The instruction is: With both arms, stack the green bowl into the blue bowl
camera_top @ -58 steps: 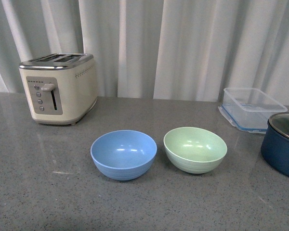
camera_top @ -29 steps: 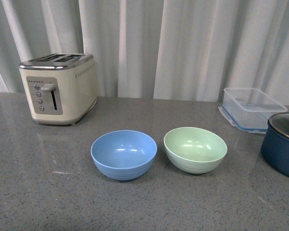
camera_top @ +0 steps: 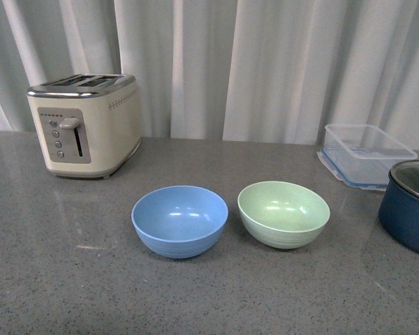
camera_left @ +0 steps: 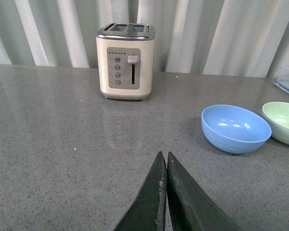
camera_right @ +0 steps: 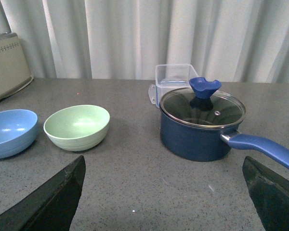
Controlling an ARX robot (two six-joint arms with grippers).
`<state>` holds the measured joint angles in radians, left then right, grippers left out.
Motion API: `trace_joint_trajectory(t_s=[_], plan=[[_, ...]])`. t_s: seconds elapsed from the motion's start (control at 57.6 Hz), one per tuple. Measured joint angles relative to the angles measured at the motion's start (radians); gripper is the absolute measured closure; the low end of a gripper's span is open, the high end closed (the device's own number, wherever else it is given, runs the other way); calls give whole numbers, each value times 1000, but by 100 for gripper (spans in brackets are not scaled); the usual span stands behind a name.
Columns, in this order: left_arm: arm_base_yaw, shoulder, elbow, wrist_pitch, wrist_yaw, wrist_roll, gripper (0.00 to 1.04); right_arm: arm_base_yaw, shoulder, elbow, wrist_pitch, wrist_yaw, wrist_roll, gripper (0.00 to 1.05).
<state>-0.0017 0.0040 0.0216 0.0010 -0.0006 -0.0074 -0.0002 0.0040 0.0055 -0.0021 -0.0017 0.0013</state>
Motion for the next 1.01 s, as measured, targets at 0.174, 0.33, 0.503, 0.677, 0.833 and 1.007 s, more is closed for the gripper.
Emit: trace_joint_trajectory(t_s=[0.174, 0.33, 0.503, 0.677, 0.833, 1.007], plan=[[0, 0, 0, 0, 0, 0, 78, 0, 0, 0, 0, 0, 0, 10], [0, 0, 0, 0, 0, 0, 41, 0, 0, 0, 0, 0, 0, 10], [0, 0, 0, 0, 0, 2, 7, 0, 0, 0, 0, 0, 0, 10], [0, 0, 0, 0, 0, 2, 7, -18, 2, -1, 26, -71, -6, 10], [0, 0, 0, 0, 0, 2, 7, 18, 117, 13, 156, -230, 29, 10], [0, 0, 0, 0, -2, 2, 7, 266, 311, 7, 316, -97, 130, 10]])
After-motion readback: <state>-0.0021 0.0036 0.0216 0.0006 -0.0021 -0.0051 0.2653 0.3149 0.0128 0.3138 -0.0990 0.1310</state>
